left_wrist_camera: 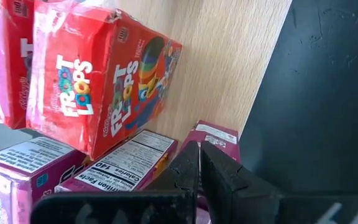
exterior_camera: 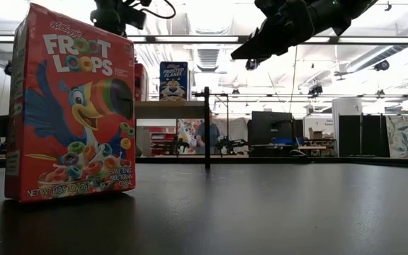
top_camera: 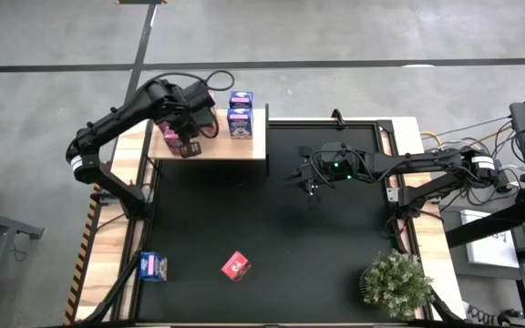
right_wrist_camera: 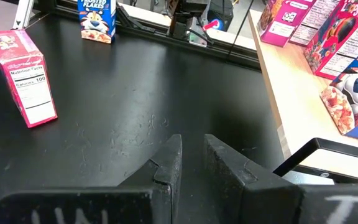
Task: Stack cereal on shelf
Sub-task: Align the purple cereal box with the other purple cereal box on the shelf
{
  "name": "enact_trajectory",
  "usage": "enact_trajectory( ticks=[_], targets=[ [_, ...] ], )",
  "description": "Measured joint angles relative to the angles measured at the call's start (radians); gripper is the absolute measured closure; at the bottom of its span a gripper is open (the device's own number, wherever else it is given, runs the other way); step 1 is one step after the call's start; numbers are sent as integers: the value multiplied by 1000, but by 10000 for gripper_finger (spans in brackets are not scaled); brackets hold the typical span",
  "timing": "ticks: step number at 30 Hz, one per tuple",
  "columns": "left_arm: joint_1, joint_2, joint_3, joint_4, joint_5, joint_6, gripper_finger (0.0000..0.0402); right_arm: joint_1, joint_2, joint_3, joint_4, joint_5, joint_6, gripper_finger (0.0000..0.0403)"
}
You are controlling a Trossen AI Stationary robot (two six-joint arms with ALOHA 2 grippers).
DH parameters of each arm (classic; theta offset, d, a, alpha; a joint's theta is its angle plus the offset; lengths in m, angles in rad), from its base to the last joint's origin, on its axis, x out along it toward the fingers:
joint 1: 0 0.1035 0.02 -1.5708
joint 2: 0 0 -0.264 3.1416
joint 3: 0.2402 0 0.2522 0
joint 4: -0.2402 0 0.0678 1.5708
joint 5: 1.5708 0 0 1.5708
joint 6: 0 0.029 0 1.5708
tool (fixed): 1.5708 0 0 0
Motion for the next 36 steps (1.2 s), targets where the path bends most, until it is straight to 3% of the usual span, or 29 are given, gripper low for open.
enact_trajectory(
  ticks=[13, 36],
  targets=[
    [2, 0, -83, 0, -2, 4, 402, 0, 0, 0, 0, 0, 0, 344],
    [2, -6, -62, -3, -42, 11, 402, 0, 0, 0, 0, 0, 0, 344]
  ],
)
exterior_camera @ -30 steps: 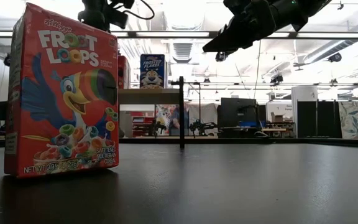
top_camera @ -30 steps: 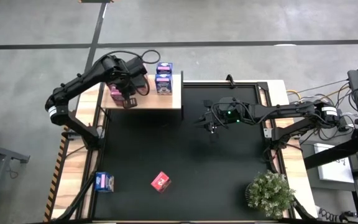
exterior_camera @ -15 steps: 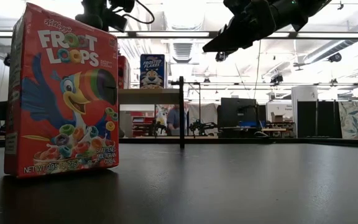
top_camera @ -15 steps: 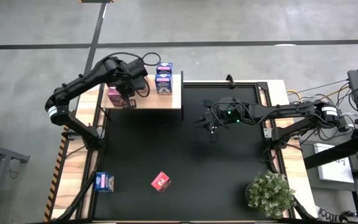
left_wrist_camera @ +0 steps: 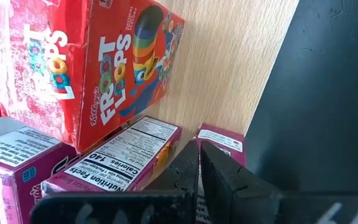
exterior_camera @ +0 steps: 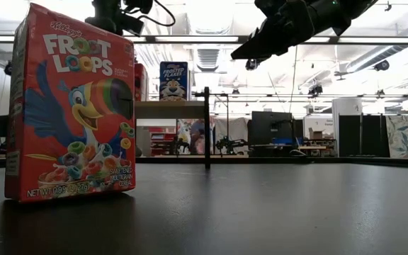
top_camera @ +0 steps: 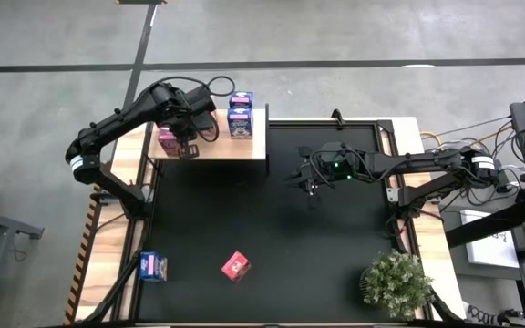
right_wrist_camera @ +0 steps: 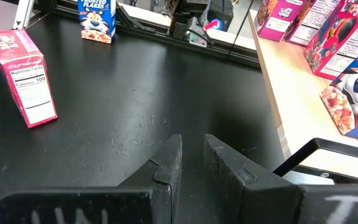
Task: Stack cereal on shelf
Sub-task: Align the purple cereal box with the other purple cereal box on the shelf
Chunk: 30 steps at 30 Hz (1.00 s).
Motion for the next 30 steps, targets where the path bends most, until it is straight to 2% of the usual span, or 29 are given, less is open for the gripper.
enact_trajectory(
  ticks=[30],
  targets=[
    [1, -1, 0, 1, 33, -14, 402, 0, 0, 0, -1, 0, 0, 344]
  ],
)
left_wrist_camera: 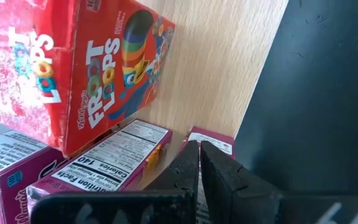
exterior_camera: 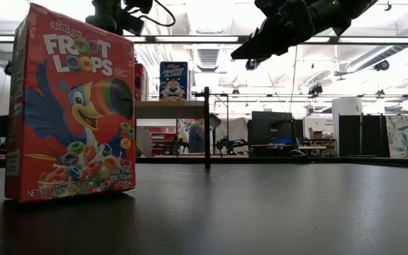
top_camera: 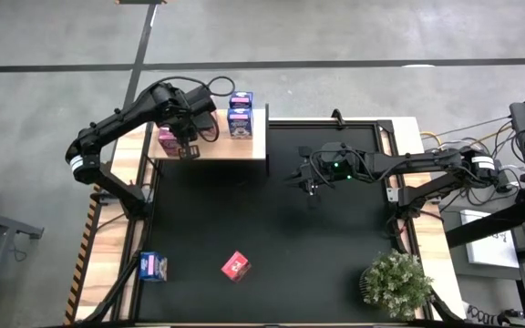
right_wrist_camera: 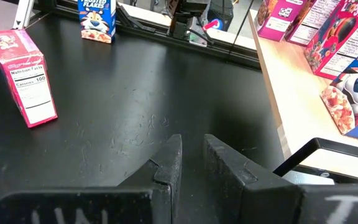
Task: Stack cereal on shelf
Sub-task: Align the purple cereal box with the other purple cereal box on the shelf
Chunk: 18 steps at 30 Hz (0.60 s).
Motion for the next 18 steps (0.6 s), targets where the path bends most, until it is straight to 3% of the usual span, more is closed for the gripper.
enact_trajectory(
  ticks=[18],
  targets=[
    [6, 0, -6, 0, 18, -19, 402, 0, 0, 0, -6, 0, 0, 344]
  ],
)
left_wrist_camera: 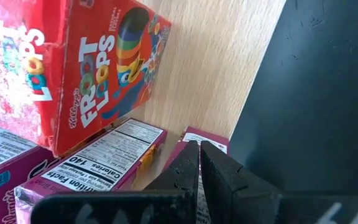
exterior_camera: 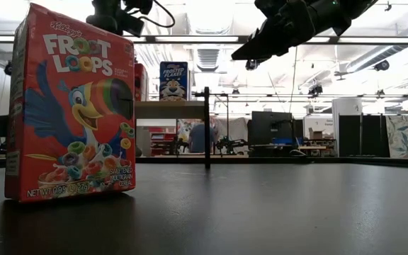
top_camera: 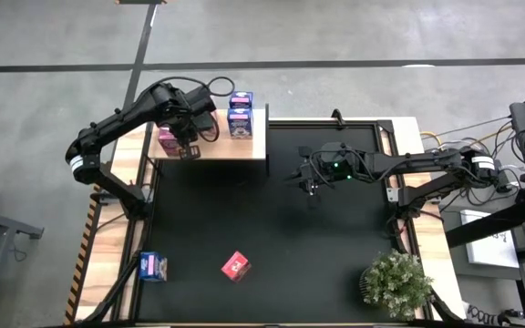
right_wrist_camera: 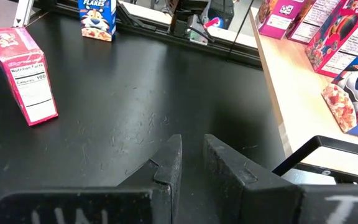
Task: Stack cereal on shelf
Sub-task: Align the purple cereal box with the other purple cereal box on the shelf
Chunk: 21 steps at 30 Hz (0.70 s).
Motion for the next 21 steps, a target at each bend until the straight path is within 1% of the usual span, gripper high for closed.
enact_trajectory(
  ticks=[15, 21],
  targets=[
    [9, -4, -1, 0, -3, 22, 402, 0, 0, 0, -6, 0, -2, 344],
    [19, -4, -2, 0, 0, 6, 402, 0, 0, 0, -7, 0, -1, 344]
  ],
)
